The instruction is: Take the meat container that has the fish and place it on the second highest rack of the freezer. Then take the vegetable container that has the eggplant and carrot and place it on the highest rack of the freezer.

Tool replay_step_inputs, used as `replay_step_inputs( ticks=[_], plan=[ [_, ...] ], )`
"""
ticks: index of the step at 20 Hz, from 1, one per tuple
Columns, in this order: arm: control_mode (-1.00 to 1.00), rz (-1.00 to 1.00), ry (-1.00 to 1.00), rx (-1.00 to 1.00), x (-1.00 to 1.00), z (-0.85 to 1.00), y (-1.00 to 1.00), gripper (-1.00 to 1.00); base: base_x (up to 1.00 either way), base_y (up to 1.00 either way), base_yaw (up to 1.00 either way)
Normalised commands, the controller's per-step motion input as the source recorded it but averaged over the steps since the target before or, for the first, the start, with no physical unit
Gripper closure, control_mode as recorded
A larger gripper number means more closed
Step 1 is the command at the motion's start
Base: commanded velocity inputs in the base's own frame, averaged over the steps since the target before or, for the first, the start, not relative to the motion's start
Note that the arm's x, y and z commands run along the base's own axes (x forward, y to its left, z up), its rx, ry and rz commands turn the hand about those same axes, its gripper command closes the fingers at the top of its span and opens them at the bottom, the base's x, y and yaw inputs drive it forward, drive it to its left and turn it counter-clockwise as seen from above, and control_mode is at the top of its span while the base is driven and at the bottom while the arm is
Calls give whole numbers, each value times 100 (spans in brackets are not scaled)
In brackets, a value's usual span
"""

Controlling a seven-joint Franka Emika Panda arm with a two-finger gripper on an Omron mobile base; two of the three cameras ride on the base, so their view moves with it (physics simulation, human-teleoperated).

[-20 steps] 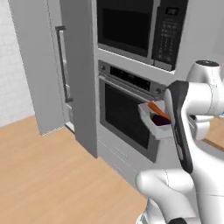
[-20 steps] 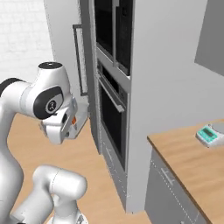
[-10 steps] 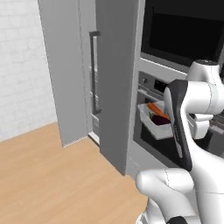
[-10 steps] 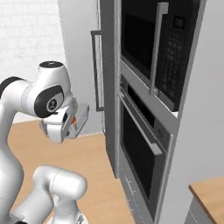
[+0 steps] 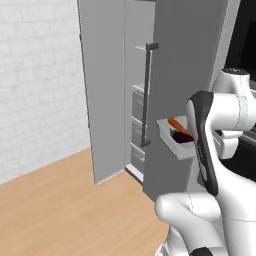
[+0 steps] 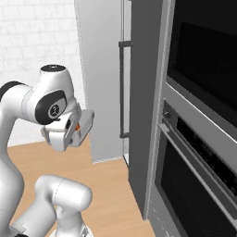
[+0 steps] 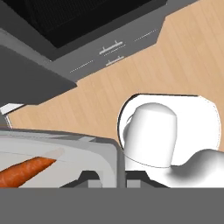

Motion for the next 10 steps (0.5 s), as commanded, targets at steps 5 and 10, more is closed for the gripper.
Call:
replay_step_inputs(
  ticks=[5, 10],
  plan=[
    [100, 0, 0, 0, 0, 0, 0, 100, 100, 77, -19],
    [100, 0, 0, 0, 0, 0, 0, 100, 100, 84, -28]
  ],
)
